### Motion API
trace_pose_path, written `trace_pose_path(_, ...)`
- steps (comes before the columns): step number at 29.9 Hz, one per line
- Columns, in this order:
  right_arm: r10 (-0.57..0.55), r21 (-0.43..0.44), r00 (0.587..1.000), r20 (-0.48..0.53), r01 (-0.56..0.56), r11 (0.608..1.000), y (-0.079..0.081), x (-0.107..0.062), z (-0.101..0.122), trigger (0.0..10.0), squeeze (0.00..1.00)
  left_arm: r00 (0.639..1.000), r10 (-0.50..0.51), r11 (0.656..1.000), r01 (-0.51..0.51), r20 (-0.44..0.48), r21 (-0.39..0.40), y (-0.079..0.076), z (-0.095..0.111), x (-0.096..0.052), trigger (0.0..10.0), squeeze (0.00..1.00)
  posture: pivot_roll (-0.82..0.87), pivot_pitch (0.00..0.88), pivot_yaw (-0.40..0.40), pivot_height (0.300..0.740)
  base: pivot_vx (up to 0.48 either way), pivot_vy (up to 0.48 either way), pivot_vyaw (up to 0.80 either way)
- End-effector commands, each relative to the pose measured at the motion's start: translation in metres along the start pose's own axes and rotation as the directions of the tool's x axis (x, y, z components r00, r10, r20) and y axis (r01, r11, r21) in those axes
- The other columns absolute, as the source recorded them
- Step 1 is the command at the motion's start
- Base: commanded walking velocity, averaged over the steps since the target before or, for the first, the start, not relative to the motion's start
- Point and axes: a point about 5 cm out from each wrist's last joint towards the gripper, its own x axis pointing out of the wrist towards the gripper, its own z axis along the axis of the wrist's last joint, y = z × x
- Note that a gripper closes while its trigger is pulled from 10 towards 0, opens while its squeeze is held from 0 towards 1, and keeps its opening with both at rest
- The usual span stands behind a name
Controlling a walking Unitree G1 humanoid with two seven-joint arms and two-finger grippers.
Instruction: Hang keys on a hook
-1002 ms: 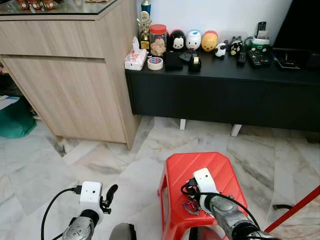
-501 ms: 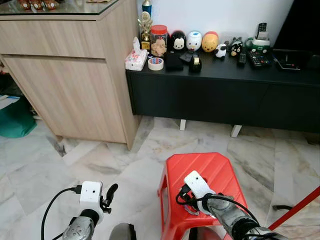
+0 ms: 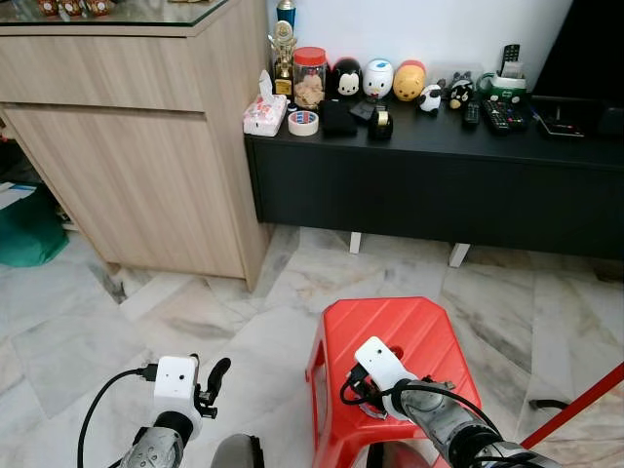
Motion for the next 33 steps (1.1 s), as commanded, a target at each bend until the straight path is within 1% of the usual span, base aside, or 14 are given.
trace_pose_path(1, -0.019, 0.022, 1.000, -0.016, 0.019, 1.000, -0.002, -0.001, -0.004, 10.0, 0.00, 1.000, -0.010, 1.000, 0.011, -0.011, 0.009, -0.002, 0.000, -0.004, 10.0, 0.00, 0.14, 0.099, -0.034, 0.626, 0.000, 0.000, 0.00)
trace_pose_path(5, -0.041, 0.027, 0.999, -0.022, 0.041, 0.999, -0.004, -0.001, -0.005, 10.0, 0.00, 1.000, -0.014, 1.000, 0.014, -0.010, 0.011, -0.003, 0.001, -0.008, 10.0, 0.00, 0.14, 0.107, -0.031, 0.626, 0.000, 0.000, 0.00)
trace_pose_path(10, -0.020, 0.039, 1.000, -0.019, 0.020, 0.999, 0.000, 0.000, -0.004, 10.0, 0.00, 1.000, -0.015, 1.000, 0.016, -0.015, 0.014, -0.003, 0.002, -0.015, 10.0, 0.00, 0.15, 0.119, -0.029, 0.626, 0.000, 0.000, 0.00)
trace_pose_path(20, 0.000, 0.003, 1.000, 0.010, 0.000, 1.000, 0.004, 0.002, 0.002, 10.0, 0.00, 1.000, -0.007, 1.000, 0.008, -0.023, 0.017, -0.002, 0.003, -0.023, 10.0, 0.00, 0.17, 0.140, -0.030, 0.626, 0.000, 0.000, 0.00)
trace_pose_path(21, -0.001, -0.002, 1.000, 0.011, 0.001, 1.000, 0.004, 0.002, 0.002, 10.0, 0.00, 1.000, -0.007, 1.000, 0.007, -0.024, 0.017, -0.002, 0.004, -0.024, 10.0, 0.00, 0.17, 0.143, -0.029, 0.626, 0.000, 0.000, 0.00)
trace_pose_path(22, -0.014, -0.034, 1.000, 0.024, 0.015, 0.999, 0.003, 0.002, 0.006, 10.0, 0.00, 1.000, -0.006, 1.000, 0.007, -0.024, 0.017, -0.002, 0.004, -0.025, 10.0, 0.00, 0.17, 0.148, -0.029, 0.626, 0.000, 0.000, 0.00)
trace_pose_path(23, -0.017, -0.042, 0.999, 0.027, 0.019, 0.999, 0.003, 0.002, 0.007, 10.0, 0.00, 1.000, -0.006, 1.000, 0.007, -0.024, 0.017, -0.002, 0.004, -0.025, 10.0, 0.00, 0.17, 0.148, -0.029, 0.626, 0.000, 0.000, 0.00)
trace_pose_path(26, -0.044, -0.030, 0.998, 0.046, 0.046, 0.999, -0.001, 0.002, 0.012, 10.0, 0.00, 1.000, -0.008, 1.000, 0.008, -0.019, 0.015, -0.004, 0.007, -0.026, 10.0, 0.00, 0.17, 0.162, -0.031, 0.626, 0.000, 0.000, 0.00)
trace_pose_path(33, -0.059, -0.032, 0.996, 0.059, 0.061, 0.998, -0.002, 0.002, 0.015, 10.0, 0.00, 1.000, -0.012, 1.000, 0.012, -0.009, 0.017, -0.008, 0.011, -0.028, 10.0, 0.00, 0.17, 0.174, -0.035, 0.626, 0.000, 0.000, 0.00)
